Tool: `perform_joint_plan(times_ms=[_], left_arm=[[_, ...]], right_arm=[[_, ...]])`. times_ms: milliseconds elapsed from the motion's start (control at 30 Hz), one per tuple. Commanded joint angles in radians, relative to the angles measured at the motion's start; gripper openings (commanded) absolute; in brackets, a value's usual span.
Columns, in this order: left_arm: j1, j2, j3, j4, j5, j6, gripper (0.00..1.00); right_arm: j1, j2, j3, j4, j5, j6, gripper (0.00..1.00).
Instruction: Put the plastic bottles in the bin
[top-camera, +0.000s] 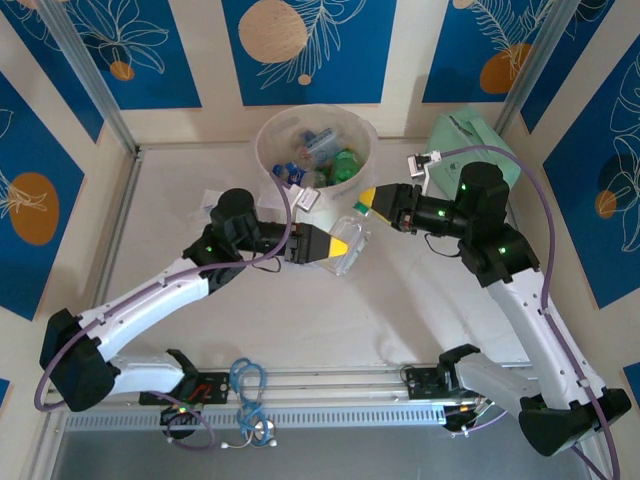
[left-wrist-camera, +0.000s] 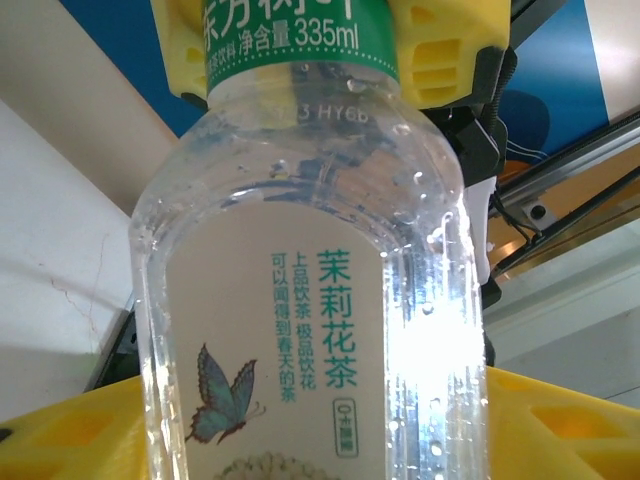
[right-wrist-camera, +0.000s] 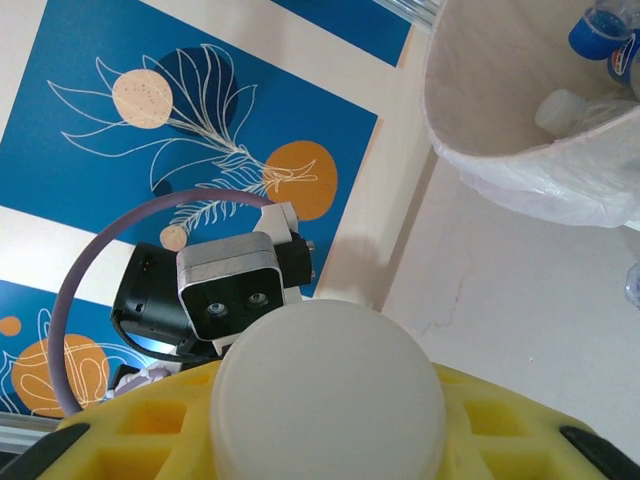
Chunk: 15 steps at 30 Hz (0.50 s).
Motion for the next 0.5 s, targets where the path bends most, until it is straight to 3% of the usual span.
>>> perform_joint_plan(times_ms=[0,133,267,367,467], left_arm=[[-0.003,-0.009,0.011,0.053,0.021,0.017,0.61],[0.027,-0.010,0.024,0.009,-0.018,0.046,0.55],[0.080,-0.014,0.084,-0.112,-0.076,0.112,0.54],[0.136,-0.019,0.233,-0.433,-0.235,0.293,0.64],[0.186,0.047,0.452,-0.749,-0.449,0.469,0.64]], right_arm=[[0.002,0.000,0.036,-0.026,0.035,-0.020,0.36],[-0.009,-0.009,0.045,-0.068,0.067,-0.025,0.50],[-0.061,-0.028,0.094,-0.282,0.248,-0.051,0.82],[-0.139,-0.045,0.117,-0.435,0.341,-0.068,0.87],[-0.189,-0.071,0.087,-0.477,0.326,-0.087,0.87]])
